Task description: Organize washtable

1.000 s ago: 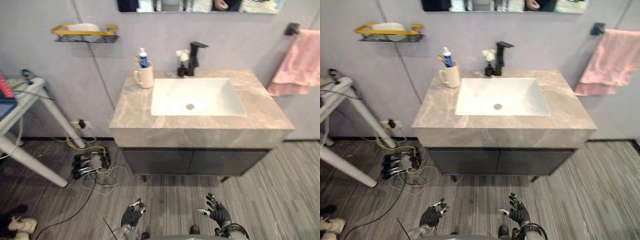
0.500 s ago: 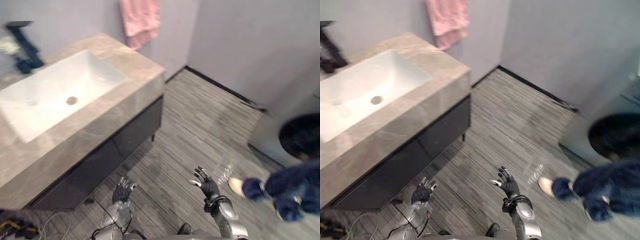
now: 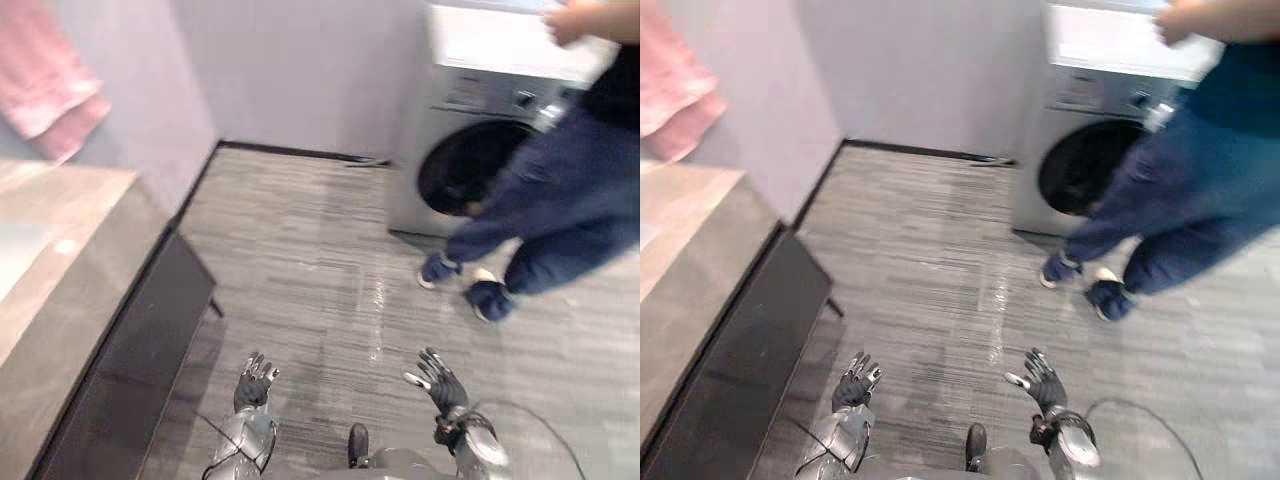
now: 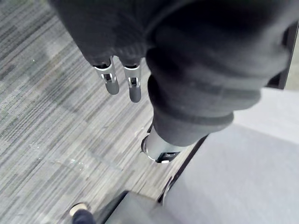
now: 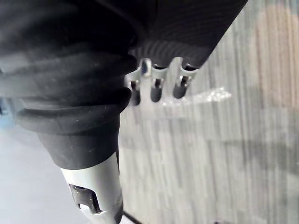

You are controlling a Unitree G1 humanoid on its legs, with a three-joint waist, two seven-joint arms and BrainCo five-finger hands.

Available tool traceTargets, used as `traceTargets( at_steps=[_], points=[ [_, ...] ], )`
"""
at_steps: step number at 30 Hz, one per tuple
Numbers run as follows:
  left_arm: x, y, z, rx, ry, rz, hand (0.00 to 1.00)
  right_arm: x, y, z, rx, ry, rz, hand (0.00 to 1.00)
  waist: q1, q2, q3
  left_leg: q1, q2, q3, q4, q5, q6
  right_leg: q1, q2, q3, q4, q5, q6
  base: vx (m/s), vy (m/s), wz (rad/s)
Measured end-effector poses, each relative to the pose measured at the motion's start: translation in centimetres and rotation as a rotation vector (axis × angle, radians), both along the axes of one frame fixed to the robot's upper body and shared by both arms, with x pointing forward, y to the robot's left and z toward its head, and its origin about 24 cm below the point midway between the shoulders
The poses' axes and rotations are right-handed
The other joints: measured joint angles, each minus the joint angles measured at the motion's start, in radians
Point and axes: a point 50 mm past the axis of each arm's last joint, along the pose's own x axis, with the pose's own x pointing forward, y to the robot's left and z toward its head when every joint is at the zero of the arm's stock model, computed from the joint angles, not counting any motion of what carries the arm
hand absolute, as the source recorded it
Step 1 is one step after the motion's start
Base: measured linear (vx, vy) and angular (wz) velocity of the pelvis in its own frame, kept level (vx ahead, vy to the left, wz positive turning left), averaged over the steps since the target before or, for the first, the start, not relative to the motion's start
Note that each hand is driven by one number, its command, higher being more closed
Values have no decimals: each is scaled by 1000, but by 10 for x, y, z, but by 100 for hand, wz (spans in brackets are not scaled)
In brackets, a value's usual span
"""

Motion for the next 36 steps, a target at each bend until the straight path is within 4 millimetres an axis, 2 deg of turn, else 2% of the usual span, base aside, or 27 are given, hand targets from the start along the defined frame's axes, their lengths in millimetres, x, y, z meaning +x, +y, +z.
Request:
traceTargets(
  at_steps=[1,2,4,5,6,7,8,9,13,15,17,19,20,21,22,23,24,25,26,27,28,29,30,31,32,34,36],
  points=[
    [-2,3,4,6,-20,19,0,3,7,1,7,-7,28,0,7,12,6,-41,-58,-161,7,-11,-11,-4,22,74,-1,3,-5,-67,158,-193],
    [0,3,8,9,-43,34,0,3,13,1,16,-6,50,0,23,16,8,-79,-101,-279,1,-11,-12,-18,34,134,11,3,-5,-47,139,-186],
    [4,7,15,23,-78,56,0,5,17,6,19,-33,80,0,30,22,6,-103,-123,-355,-75,-6,-19,-41,49,207,33,2,-3,-48,218,-175],
    [6,8,20,29,-102,61,0,6,18,11,21,-57,88,0,30,31,-1,-91,-112,-330,-102,13,-40,-45,56,250,32,4,11,16,325,-182],
    [8,12,25,41,-127,79,0,2,22,15,36,-72,92,0,24,25,-13,-86,-101,-261,-132,12,-14,-36,48,298,8,4,37,89,251,-136],
    [9,13,28,50,-146,78,0,1,24,18,43,-87,97,0,23,18,-17,-82,-100,-234,-137,17,-4,-41,44,313,15,14,62,124,199,-96],
    [11,14,32,57,-165,78,0,1,25,21,50,-101,97,0,24,0,-20,-72,-100,-199,-136,18,1,-46,35,321,24,17,66,74,200,-115],
    [14,14,38,69,-194,73,0,-1,26,25,62,-118,85,0,25,-8,-25,-49,-101,-127,-127,7,18,-51,21,351,29,44,106,30,201,-111],
    [21,7,47,70,-238,35,0,-5,25,31,100,-143,24,0,21,-29,-42,-3,-99,35,-129,-6,30,-73,27,479,30,61,142,42,222,-111],
    [23,7,48,83,-245,28,0,-5,26,33,123,-152,-1,0,22,-24,-41,8,-87,98,-117,-27,37,-76,42,541,27,69,154,24,151,-119],
    [25,4,50,95,-250,10,0,-8,27,31,134,-141,-17,0,19,-22,-42,38,-72,210,-117,-47,54,-89,68,607,20,104,179,17,128,-145],
    [35,-2,55,88,-282,-20,0,-8,23,30,135,-140,-44,0,21,-21,-43,53,-63,299,-132,-56,69,-99,69,601,-33,159,178,-35,86,-139],
    [42,-5,59,89,-307,-41,0,-6,22,31,140,-147,-59,0,21,-14,-38,48,-52,366,-125,-61,78,-128,49,489,-32,116,131,-60,72,-143],
    [46,-7,60,89,-313,-50,0,-4,22,32,140,-152,-63,0,23,-13,-37,48,-36,403,-115,-65,84,-163,39,405,8,95,117,-66,79,-153],
    [49,-7,61,103,-314,-64,0,-1,23,34,147,-162,-63,0,21,7,-29,50,-3,479,-92,-65,85,-227,1,201,107,62,108,-38,78,-167],
    [48,-6,61,113,-310,-70,0,0,25,35,151,-165,-59,0,20,14,-27,74,17,546,-89,-67,88,-266,-53,-16,227,17,78,-43,77,-164],
    [47,-6,60,118,-305,-72,0,0,26,34,152,-163,-58,0,21,14,-27,94,19,579,-97,-67,88,-277,-90,-112,297,-19,56,-39,33,-151],
    [46,-5,59,120,-297,-71,0,-1,27,34,154,-159,-52,0,18,13,-29,131,15,643,-118,-68,90,-270,-159,-270,430,-97,23,-29,-17,-135],
    [44,-4,57,121,-290,-68,0,-1,28,33,153,-156,-43,0,16,10,-35,168,8,697,-140,-68,90,-248,-215,-383,528,-166,-10,12,-47,-144],
    [41,-3,56,121,-282,-63,0,-1,29,31,151,-147,-28,0,14,1,-51,188,-10,727,-150,-68,89,-226,-246,-445,556,-175,-30,92,-88,-137],
    [38,-1,54,122,-271,-57,0,-1,30,28,150,-132,-18,0,18,-18,-76,186,-36,742,-159,-67,88,-214,-263,-480,510,-171,-15,115,-111,-127],
    [37,0,52,119,-262,-46,0,1,30,25,143,-122,-7,0,23,-24,-85,186,-46,742,-173,-66,88,-209,-246,-495,471,-180,-22,126,-196,-174],
    [35,1,45,107,-230,-38,0,11,25,23,116,-118,16,0,18,14,-96,177,-47,745,-205,-51,61,-187,-179,-477,332,-155,3,81,-176,-162],
    [36,-1,41,98,-211,-49,0,12,21,21,104,-110,18,0,13,37,-98,167,-33,745,-198,-42,46,-180,-139,-451,266,-113,-10,108,-153,-153],
    [38,-2,40,94,-204,-52,0,10,18,17,95,-87,16,0,13,39,-97,156,-23,743,-169,-22,25,-162,-115,-421,207,-82,-13,86,-57,-102],
    [39,-1,39,97,-201,-57,0,2,11,7,86,-33,-1,0,9,14,-95,159,-20,726,-181,-21,13,-116,-107,-381,139,-48,-18,42,-30,-59],
    [37,-3,32,80,-175,-61,0,-7,5,1,89,5,-29,0,-9,12,-96,154,9,705,-232,-5,1,-75,-98,-372,106,-39,-11,-20,3,-21]
  ],
)
